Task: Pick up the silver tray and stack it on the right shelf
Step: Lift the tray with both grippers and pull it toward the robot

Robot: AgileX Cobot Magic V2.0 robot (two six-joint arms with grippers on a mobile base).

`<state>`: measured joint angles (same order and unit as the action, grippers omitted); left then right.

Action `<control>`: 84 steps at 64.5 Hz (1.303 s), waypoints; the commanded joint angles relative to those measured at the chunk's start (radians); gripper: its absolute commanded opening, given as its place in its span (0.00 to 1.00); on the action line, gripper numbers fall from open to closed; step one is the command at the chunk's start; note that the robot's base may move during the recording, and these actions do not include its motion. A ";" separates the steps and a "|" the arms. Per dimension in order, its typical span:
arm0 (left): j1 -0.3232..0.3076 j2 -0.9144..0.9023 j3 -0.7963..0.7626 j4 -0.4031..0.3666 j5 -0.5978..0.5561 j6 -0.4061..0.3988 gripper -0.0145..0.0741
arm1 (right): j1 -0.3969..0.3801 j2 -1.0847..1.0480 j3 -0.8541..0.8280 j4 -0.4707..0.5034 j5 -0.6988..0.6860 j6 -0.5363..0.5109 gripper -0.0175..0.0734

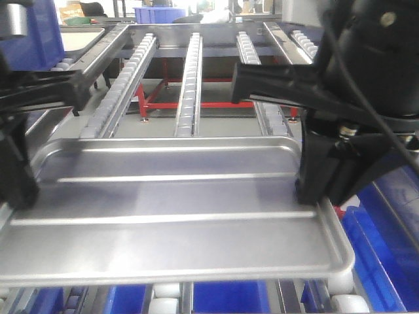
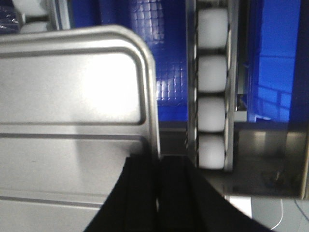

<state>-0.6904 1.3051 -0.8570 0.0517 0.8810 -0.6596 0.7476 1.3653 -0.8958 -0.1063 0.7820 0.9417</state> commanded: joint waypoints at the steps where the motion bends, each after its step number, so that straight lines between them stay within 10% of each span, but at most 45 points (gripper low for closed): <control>1: -0.016 -0.071 0.019 0.004 0.030 -0.037 0.06 | 0.027 -0.052 0.011 -0.029 0.016 0.056 0.26; 34: -0.354 -0.137 0.093 0.170 0.116 -0.412 0.06 | 0.263 -0.126 0.081 -0.198 0.147 0.311 0.26; 84: -0.387 -0.070 0.039 0.221 0.170 -0.417 0.06 | 0.262 -0.200 0.176 -0.196 0.114 0.311 0.26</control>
<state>-1.0574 1.2548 -0.7932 0.2075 0.9774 -1.0723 1.0110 1.1918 -0.7039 -0.2500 0.8442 1.2509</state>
